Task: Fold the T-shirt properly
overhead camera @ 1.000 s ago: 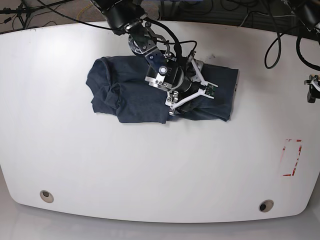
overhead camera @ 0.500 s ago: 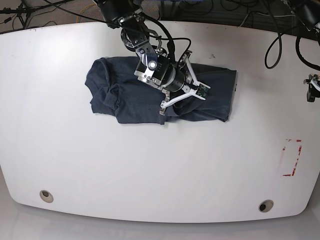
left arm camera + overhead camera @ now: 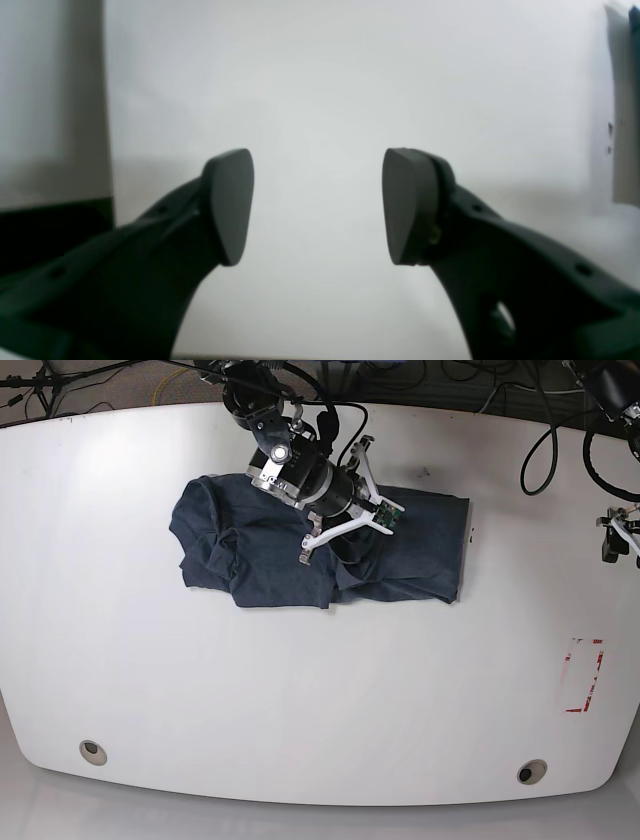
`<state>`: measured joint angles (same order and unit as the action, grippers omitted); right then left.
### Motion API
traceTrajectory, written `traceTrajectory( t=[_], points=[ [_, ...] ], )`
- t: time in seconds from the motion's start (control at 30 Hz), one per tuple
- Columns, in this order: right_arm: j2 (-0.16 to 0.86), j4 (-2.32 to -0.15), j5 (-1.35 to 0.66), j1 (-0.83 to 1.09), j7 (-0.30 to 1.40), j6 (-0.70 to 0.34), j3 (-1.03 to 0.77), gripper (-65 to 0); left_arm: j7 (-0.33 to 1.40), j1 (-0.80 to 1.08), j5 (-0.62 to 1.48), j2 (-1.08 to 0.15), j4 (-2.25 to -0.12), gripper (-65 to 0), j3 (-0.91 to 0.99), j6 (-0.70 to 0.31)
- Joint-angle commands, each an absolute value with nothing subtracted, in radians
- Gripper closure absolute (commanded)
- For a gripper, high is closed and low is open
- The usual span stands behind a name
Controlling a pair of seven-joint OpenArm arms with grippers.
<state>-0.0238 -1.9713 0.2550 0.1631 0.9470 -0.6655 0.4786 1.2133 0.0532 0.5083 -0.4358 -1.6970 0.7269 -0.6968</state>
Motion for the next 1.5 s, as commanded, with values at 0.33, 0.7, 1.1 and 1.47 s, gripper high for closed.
traceTrajectory(
  t=[0.33,0.7,1.1,1.47],
  points=[
    [-0.044,-2.011,0.232,0.229,0.911,-0.665,0.354,-14.0,1.198,0.044,0.526,-0.455,-1.716,-37.9,0.601,-0.698],
    [-0.094,-2.038,0.234,0.26,0.869,-0.651,0.202,-31.1,1.198,0.044,0.526,-0.433,-1.719,-37.9,0.536,-0.698],
    [-0.157,-2.038,0.243,0.303,0.74,-0.608,0.309,-31.1,1.198,0.044,0.521,-0.414,-1.719,-37.9,0.533,-0.698],
    [-0.105,-2.038,0.237,0.277,0.674,-0.358,0.26,-31.4,1.198,0.044,0.522,-0.414,-1.719,-37.9,0.533,-0.698]
  ],
)
